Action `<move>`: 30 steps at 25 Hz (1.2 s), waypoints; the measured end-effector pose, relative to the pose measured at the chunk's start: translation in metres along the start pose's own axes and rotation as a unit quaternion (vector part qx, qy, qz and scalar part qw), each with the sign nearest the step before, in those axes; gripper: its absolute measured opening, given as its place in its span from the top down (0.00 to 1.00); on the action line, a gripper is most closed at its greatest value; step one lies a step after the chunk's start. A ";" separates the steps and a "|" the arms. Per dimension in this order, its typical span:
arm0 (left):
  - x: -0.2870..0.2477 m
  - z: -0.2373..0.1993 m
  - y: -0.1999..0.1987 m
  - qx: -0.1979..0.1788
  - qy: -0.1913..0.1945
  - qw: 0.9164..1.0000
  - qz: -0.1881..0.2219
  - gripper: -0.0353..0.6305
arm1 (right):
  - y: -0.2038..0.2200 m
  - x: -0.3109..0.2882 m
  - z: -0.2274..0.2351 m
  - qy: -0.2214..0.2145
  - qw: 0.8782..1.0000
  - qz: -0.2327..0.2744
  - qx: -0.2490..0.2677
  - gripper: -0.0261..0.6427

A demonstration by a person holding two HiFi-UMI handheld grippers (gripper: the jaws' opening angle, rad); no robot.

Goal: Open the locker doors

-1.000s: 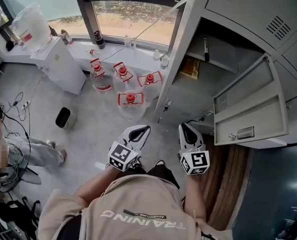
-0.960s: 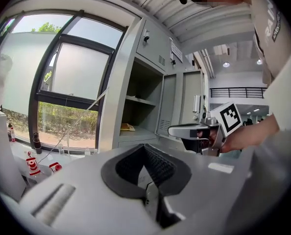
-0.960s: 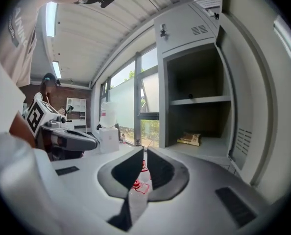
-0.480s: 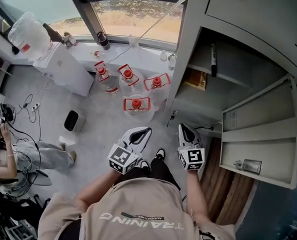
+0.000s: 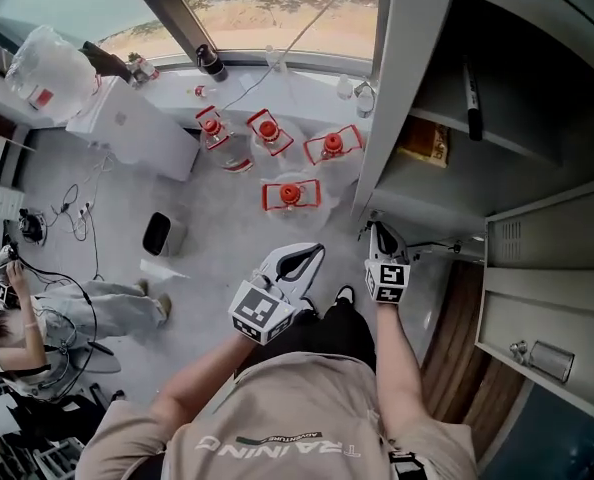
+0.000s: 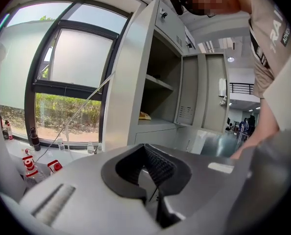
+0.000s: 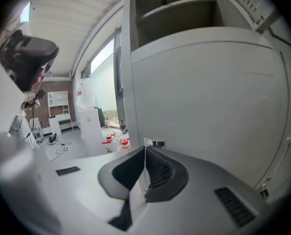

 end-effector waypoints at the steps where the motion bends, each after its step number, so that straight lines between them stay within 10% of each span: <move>1: -0.002 -0.004 0.007 0.001 -0.001 1.000 0.002 0.94 | 0.006 -0.004 0.001 0.006 1.000 0.000 0.001 0.94; 30: 0.001 -0.015 0.043 0.014 0.024 0.998 -0.061 0.94 | 0.051 0.020 -0.033 -0.050 0.998 -0.014 -0.028 0.88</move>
Point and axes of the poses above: the fingertips, and each gripper's own axes: x backward along the fingers, z to its right, y out of its underside, the point moved 3 cm from there along x, backward along the fingers, and after that the axes turned 11 degrees about -y, right-handed, at the moved point
